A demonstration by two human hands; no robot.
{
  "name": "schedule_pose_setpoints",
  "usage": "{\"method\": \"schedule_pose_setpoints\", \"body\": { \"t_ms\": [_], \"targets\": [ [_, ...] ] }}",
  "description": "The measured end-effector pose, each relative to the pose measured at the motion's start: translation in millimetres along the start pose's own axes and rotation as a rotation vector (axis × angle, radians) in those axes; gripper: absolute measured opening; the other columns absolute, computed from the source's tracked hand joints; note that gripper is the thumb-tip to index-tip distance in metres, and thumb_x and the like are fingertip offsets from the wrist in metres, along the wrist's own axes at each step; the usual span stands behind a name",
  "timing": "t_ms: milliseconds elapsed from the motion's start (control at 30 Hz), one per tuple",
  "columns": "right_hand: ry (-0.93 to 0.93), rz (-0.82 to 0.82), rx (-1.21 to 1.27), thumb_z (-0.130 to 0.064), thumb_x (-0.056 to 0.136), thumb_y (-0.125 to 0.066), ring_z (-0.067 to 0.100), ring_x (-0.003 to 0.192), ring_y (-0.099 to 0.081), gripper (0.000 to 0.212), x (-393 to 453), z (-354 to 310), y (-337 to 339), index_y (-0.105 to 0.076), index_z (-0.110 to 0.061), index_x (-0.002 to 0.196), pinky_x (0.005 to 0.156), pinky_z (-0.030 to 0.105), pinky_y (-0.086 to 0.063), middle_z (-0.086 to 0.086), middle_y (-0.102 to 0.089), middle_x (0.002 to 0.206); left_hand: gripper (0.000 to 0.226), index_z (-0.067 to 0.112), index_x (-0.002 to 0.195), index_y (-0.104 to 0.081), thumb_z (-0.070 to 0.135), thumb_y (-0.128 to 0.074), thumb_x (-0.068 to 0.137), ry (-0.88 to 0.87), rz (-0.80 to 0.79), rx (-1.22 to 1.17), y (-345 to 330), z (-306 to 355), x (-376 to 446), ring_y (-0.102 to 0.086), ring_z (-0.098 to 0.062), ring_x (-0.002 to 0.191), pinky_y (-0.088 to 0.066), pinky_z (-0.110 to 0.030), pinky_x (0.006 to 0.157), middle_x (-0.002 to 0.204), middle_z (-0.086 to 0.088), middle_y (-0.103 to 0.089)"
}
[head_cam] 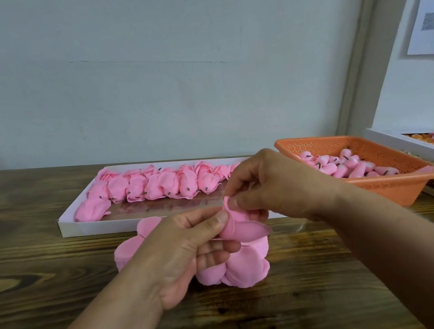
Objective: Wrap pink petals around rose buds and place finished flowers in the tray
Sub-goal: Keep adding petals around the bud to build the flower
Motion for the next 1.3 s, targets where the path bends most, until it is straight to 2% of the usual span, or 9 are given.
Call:
{"method": "schedule_pose_setpoints", "body": {
  "t_ms": [167,300,400,533,700,833,1033,1133,1300],
  "targets": [
    [0.015,-0.046,0.004,0.0,0.083,-0.065,0.006,0.045,-0.058,0.016,-5.5,-5.5,-2.6,-0.066,-0.013,0.074,0.048,0.02,-0.05,-0.007,-0.061,0.049,0.021,0.015,0.074,-0.079,0.028,-0.071,0.059,0.037,-0.038,-0.018,-1.7,1.0,-1.3,-0.068,-0.014,0.058,-0.052,-0.02,0.049,0.076,-0.012,-0.073],
    [0.024,-0.054,0.092,0.003,0.082,-0.066,0.01,0.046,-0.059,0.017,-8.3,-6.7,-2.9,-0.065,-0.011,0.073,0.05,0.021,-0.048,0.016,-0.066,0.064,0.026,0.016,0.078,-0.079,0.031,-0.073,0.058,0.054,-0.08,-0.003,-2.2,0.6,-2.7,-0.067,-0.013,0.06,-0.052,-0.02,0.05,0.078,-0.012,-0.073],
    [0.023,-0.072,0.135,0.005,0.082,-0.065,0.009,0.044,-0.059,0.01,-9.3,-5.0,-3.7,-0.067,-0.005,0.083,0.049,0.02,-0.049,0.001,-0.062,0.052,0.025,0.016,0.077,-0.079,0.031,-0.074,0.057,0.072,-0.09,-0.013,-3.0,-0.3,-3.6,-0.065,-0.013,0.055,-0.052,-0.02,0.049,0.074,-0.011,-0.071],
    [0.052,-0.137,0.119,0.009,0.083,-0.061,0.006,0.045,-0.06,0.019,-12.5,-8.3,-4.4,-0.069,-0.007,0.092,0.052,0.021,-0.053,-0.01,-0.062,0.048,0.025,0.015,0.073,-0.078,0.032,-0.075,0.055,0.097,-0.123,-0.008,-4.6,-0.2,-5.8,-0.064,-0.014,0.053,-0.052,-0.02,0.047,0.072,-0.012,-0.07],
    [0.025,-0.151,0.18,0.008,0.081,-0.064,0.013,0.046,-0.061,0.015,-12.5,-8.2,-6.3,-0.068,-0.006,0.078,0.05,0.024,-0.053,0.023,-0.065,0.066,0.025,0.016,0.072,-0.078,0.034,-0.073,0.056,0.117,-0.158,0.018,-5.0,-1.9,-7.2,-0.063,-0.014,0.052,-0.052,-0.02,0.047,0.069,-0.011,-0.07],
    [-0.041,-0.099,0.205,0.009,0.079,-0.066,0.011,0.04,-0.059,0.016,-12.3,-2.2,-8.2,-0.064,-0.004,0.072,0.045,0.021,-0.05,0.007,-0.062,0.048,0.026,0.015,0.074,-0.079,0.036,-0.067,0.065,0.115,-0.16,0.049,-6.5,-4.8,-7.7,-0.062,-0.01,0.052,-0.05,-0.017,0.047,0.068,-0.007,-0.07],
    [-0.064,0.039,0.088,0.009,0.082,-0.061,0.006,0.036,-0.056,0.017,-9.1,-0.1,-13.9,-0.061,-0.001,0.067,0.038,0.017,-0.044,-0.003,-0.058,0.04,0.025,0.006,0.078,-0.078,0.027,-0.064,0.072,0.115,-0.085,0.0,-7.1,-6.0,-6.3,-0.064,-0.014,0.054,-0.051,-0.018,0.045,0.071,-0.011,-0.071],
    [-0.069,0.09,0.035,0.007,0.081,-0.061,0.006,0.037,-0.057,0.015,-7.8,1.7,-14.1,-0.061,0.0,0.068,0.041,0.022,-0.049,-0.007,-0.057,0.039,0.029,0.0,0.094,-0.072,0.019,-0.066,0.072,0.122,-0.013,-0.101,-5.2,-8.1,-3.8,-0.07,-0.021,0.06,-0.054,-0.021,0.046,0.084,-0.017,-0.074],
    [-0.105,0.11,0.066,0.011,0.079,-0.06,0.01,0.037,-0.057,0.013,-9.7,7.8,-11.3,-0.061,0.002,0.07,0.04,0.022,-0.048,0.0,-0.056,0.039,0.027,0.001,0.11,-0.067,0.003,-0.044,0.096,0.124,-0.065,-0.08,-2.0,-10.9,-3.7,-0.073,-0.03,0.081,-0.06,-0.031,0.068,0.1,-0.024,-0.072]
  ]
}}
Point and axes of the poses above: each hand's wrist, its own x-axis towards the middle knuckle, its own y-axis out of the back of the hand, z = x × y, the point moved 5 cm from there along x, towards the middle knuckle
